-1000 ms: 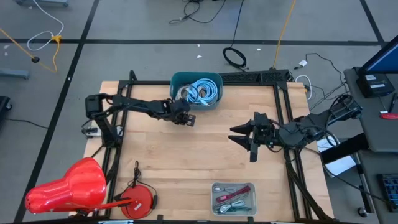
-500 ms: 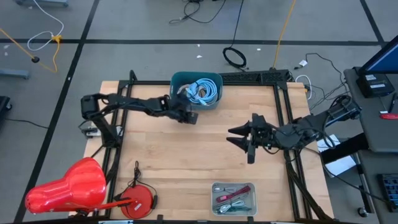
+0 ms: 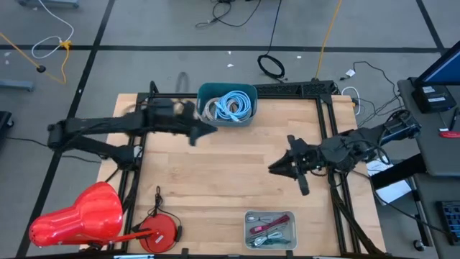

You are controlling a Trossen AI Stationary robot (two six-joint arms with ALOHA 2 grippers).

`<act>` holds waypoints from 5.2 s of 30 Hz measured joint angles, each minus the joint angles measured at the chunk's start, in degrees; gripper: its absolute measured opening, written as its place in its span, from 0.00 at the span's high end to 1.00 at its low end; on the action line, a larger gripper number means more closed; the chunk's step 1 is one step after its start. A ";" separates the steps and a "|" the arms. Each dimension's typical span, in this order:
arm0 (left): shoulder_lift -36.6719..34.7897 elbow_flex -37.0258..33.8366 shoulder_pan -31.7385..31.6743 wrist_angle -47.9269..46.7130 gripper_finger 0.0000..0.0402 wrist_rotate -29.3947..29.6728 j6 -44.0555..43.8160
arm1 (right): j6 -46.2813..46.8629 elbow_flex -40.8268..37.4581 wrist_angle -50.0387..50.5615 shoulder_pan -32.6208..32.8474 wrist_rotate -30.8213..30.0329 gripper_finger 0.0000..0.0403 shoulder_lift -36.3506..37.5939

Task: Pick & Place USB Port
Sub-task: Return to Home Position

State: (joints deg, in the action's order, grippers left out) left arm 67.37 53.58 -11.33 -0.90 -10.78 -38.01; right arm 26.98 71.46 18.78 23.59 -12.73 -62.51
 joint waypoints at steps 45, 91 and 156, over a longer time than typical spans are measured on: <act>-48.76 -52.28 18.69 9.71 1.00 32.87 -6.09 | 11.37 -65.13 -4.30 1.27 -11.34 1.00 62.37; -47.47 -52.24 20.48 4.46 0.94 33.54 -6.96 | 15.82 -65.53 -4.17 1.27 -11.17 1.00 62.33; -47.45 -52.24 20.48 4.54 0.94 33.63 -6.98 | 15.81 -65.57 -4.17 1.27 -11.15 1.00 62.32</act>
State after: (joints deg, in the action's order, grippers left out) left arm 19.92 1.34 9.15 3.64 22.85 -44.99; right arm 42.78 5.89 14.61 24.86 -23.88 -0.19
